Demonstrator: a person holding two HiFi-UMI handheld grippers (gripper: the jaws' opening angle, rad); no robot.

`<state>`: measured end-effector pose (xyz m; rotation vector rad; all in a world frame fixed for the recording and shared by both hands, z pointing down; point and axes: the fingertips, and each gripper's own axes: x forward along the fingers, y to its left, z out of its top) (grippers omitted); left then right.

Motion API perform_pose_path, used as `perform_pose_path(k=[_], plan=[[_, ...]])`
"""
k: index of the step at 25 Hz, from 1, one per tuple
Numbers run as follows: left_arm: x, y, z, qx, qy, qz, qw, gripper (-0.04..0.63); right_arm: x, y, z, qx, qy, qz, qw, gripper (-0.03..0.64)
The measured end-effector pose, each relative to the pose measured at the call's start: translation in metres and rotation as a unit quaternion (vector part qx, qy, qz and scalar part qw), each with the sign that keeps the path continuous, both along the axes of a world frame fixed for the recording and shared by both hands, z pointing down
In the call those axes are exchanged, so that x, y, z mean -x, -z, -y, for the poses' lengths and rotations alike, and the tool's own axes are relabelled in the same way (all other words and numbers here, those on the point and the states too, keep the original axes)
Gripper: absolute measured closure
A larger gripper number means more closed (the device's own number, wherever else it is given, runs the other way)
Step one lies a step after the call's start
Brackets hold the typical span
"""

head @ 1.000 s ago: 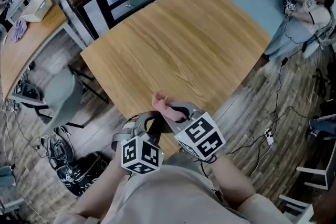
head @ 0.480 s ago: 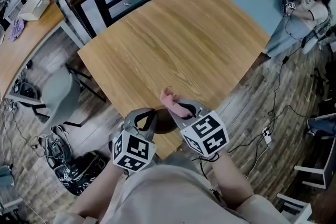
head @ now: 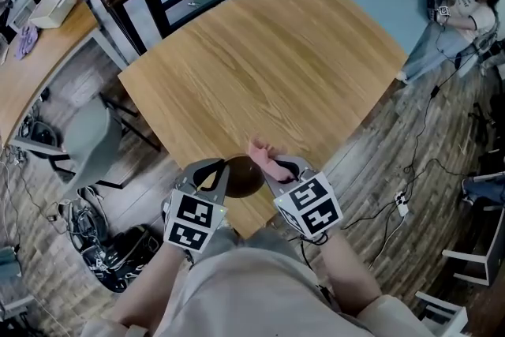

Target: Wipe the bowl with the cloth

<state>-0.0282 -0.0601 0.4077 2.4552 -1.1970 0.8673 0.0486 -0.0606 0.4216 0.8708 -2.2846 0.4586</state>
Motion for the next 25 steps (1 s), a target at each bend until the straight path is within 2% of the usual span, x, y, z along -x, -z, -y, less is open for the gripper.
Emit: perform_pose_path(k=[10,17,21,25], plan=[[0.018,0.004,0.009,0.002,0.043,-0.029,0.9986,0.585,-0.005,-0.04,-0.022,0.053,0.002,-0.011,0.999,0.592],[0.024,0.003,0.015,-0.004,0.065,-0.043,0.9969,0.584,0.023,-0.06,-0.048,0.079,0.049,-0.002,0.996,0.592],[0.018,0.008,0.014,-0.015,0.065,-0.041,0.997,0.586,0.044,-0.06,-0.064,0.083,0.071,0.009,0.994,0.591],[0.01,0.013,0.012,-0.016,0.072,-0.058,0.9956,0.586,0.066,-0.058,-0.072,0.081,0.086,0.021,0.993,0.591]])
